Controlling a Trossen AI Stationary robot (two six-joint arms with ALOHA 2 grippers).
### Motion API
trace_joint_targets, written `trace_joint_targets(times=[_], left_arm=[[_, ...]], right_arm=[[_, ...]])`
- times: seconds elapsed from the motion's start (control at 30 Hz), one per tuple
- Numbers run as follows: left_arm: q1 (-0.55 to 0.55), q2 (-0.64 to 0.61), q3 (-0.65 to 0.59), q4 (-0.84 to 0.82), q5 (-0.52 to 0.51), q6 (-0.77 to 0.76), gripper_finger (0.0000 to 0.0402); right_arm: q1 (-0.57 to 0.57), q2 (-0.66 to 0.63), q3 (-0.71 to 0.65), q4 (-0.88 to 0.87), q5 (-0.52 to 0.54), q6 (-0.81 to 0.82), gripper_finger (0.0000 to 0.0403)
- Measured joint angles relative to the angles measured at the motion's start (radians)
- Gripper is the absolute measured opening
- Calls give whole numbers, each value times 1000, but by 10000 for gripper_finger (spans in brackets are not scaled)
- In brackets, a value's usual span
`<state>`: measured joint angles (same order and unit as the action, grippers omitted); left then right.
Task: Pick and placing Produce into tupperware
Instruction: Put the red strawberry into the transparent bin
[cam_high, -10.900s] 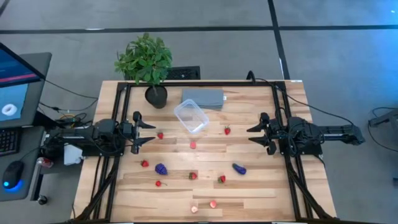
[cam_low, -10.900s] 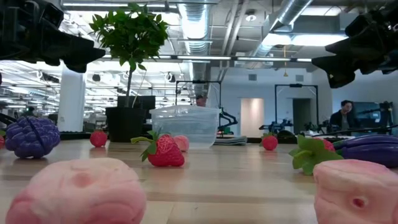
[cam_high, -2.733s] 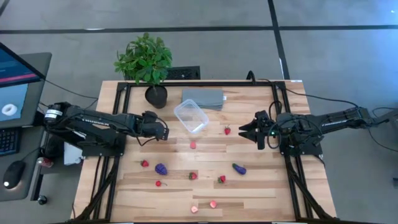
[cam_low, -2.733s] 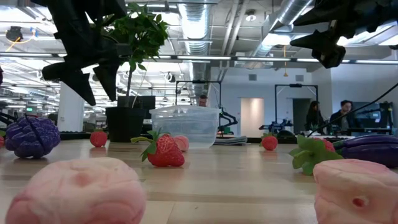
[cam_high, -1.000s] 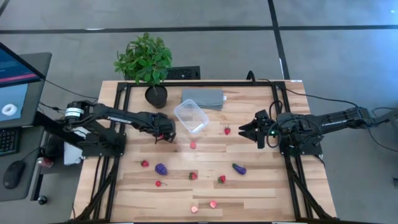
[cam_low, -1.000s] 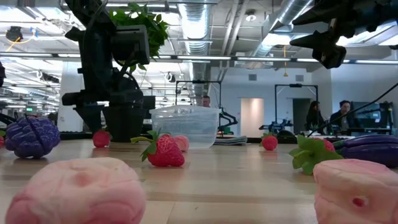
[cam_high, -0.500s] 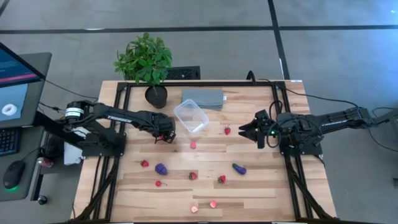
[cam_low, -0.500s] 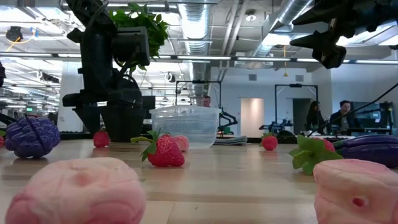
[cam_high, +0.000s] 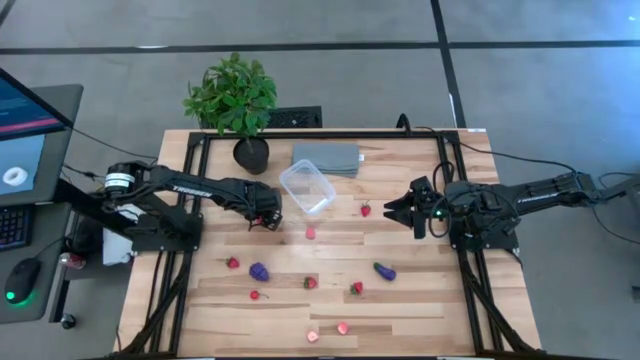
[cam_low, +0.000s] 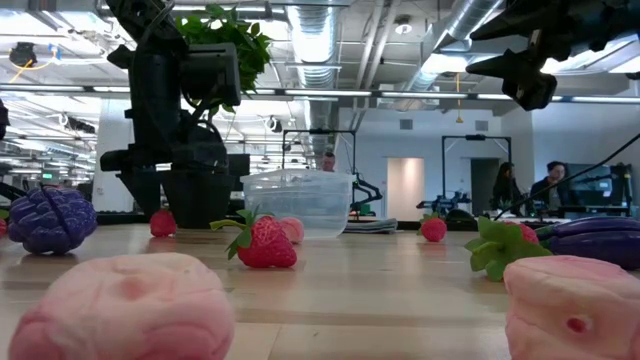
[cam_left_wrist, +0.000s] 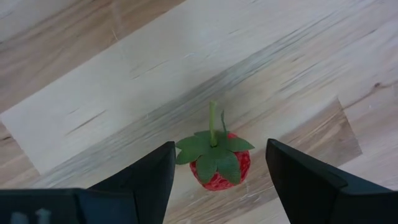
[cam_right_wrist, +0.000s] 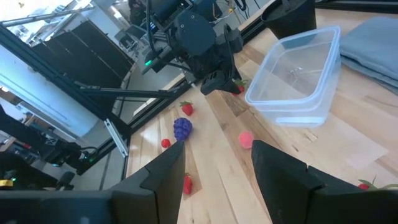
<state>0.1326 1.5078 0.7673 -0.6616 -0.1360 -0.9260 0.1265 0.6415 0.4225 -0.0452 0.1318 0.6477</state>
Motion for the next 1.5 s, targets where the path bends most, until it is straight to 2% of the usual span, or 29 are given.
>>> trace_joint_targets(times=[0.47, 0.8, 1.27, 1.5], left_arm=[[0, 1, 0, -3, 17, 6, 242], [-5, 110, 7, 28, 60, 6, 242], [4, 93, 5, 29, 56, 8, 242], [5, 93, 5, 29, 68, 11, 208]], right_arm=[[0, 0, 0, 0, 0, 7, 209], [0, 0, -1, -5, 0, 7, 209], [0, 0, -1, -6, 0, 11, 209], [0, 0, -1, -6, 1, 9, 209]])
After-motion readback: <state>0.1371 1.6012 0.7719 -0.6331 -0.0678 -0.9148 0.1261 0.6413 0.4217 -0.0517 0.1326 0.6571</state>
